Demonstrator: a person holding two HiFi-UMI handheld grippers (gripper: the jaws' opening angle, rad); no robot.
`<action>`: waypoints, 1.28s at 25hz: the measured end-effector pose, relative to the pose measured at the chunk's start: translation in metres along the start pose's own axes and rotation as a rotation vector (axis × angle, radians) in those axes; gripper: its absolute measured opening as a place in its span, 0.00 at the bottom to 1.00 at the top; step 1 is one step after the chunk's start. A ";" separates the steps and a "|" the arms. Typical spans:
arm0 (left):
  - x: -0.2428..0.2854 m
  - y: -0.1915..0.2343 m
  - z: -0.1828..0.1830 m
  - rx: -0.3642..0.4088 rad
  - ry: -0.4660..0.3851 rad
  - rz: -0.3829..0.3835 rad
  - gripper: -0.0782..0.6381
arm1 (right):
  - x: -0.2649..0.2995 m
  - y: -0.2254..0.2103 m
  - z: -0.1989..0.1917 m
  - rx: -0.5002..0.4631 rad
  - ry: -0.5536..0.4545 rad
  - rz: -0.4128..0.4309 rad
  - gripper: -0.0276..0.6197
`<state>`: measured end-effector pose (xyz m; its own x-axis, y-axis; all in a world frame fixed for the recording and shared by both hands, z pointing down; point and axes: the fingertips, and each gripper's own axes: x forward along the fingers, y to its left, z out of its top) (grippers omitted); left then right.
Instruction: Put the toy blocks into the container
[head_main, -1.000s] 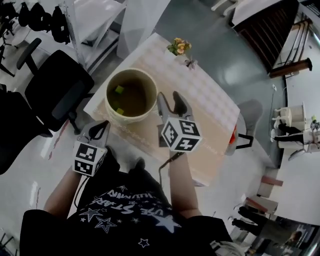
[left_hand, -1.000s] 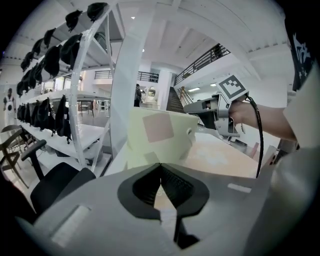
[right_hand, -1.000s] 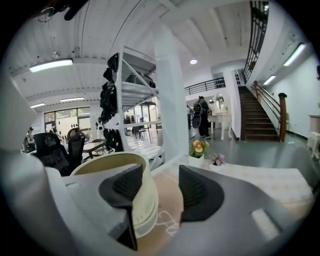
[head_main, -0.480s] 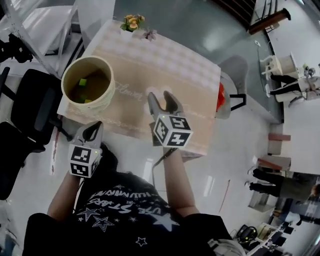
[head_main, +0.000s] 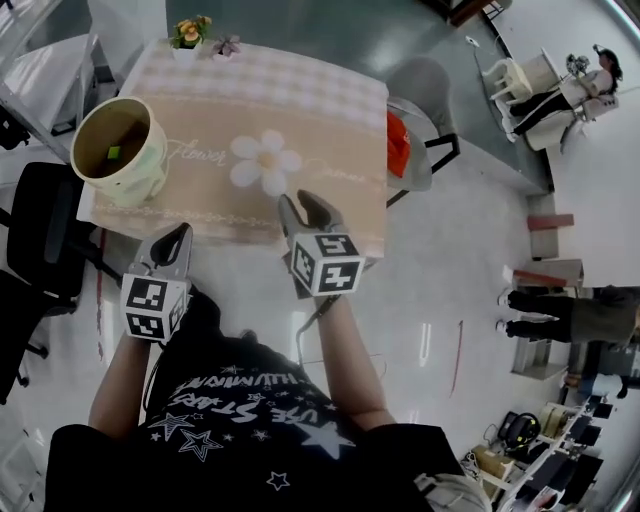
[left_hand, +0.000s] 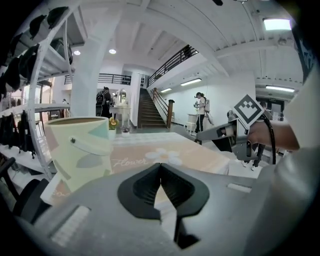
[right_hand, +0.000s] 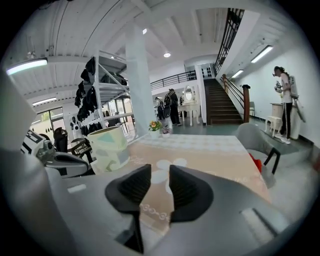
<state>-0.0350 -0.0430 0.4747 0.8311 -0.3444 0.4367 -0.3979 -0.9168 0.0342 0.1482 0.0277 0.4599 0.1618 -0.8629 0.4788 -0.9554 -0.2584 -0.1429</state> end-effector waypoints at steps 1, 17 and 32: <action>-0.003 -0.007 0.001 0.004 -0.006 -0.002 0.12 | -0.008 -0.001 -0.005 -0.003 0.006 -0.002 0.20; -0.071 -0.098 -0.002 0.021 -0.049 -0.005 0.12 | -0.129 -0.001 -0.060 -0.027 0.009 -0.032 0.05; -0.112 -0.107 -0.020 0.003 -0.048 -0.025 0.12 | -0.159 0.032 -0.088 0.008 0.014 -0.037 0.05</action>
<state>-0.0932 0.0978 0.4402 0.8584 -0.3309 0.3919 -0.3759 -0.9257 0.0417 0.0704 0.1947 0.4559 0.1930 -0.8466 0.4960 -0.9469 -0.2933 -0.1321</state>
